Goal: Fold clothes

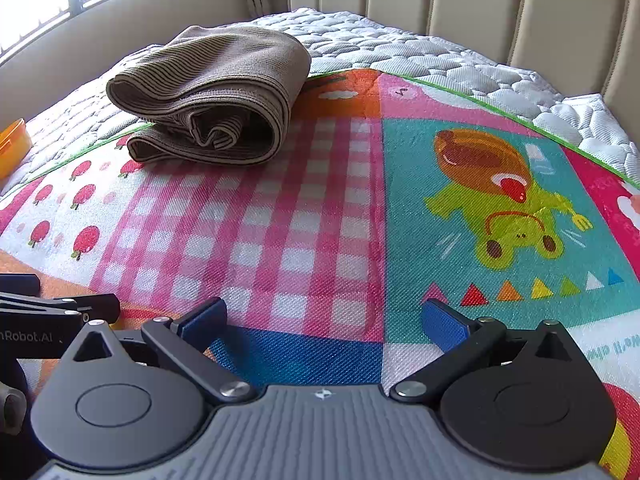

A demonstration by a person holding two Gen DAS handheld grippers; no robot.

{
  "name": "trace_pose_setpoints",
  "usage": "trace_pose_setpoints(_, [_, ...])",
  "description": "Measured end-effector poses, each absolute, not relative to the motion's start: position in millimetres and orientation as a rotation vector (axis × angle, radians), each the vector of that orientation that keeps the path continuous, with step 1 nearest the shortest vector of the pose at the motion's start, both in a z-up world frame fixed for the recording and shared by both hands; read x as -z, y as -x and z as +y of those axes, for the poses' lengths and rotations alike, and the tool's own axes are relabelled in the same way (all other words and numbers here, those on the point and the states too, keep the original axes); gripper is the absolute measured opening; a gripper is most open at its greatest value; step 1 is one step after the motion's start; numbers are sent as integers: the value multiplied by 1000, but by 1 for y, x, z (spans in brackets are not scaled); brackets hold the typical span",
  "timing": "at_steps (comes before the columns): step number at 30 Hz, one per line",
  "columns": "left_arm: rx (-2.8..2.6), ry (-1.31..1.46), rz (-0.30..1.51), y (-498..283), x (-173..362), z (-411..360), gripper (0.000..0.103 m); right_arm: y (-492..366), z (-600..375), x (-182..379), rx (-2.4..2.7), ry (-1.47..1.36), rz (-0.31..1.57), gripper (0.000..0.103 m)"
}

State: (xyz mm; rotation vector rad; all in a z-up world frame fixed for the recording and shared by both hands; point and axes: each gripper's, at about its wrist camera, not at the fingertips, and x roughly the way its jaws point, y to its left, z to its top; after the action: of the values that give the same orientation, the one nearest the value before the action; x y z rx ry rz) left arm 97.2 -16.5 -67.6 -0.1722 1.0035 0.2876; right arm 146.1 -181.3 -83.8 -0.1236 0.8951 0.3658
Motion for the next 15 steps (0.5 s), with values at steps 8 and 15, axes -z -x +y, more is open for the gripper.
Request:
trace_pose_setpoints(8, [-291, 193, 1021, -100, 67, -14, 103, -145, -181, 84, -362, 127, 892, 103])
trace_pose_setpoints(15, [-291, 207, 1022, -99, 67, -14, 103, -150, -178, 82, -342, 129, 920, 103])
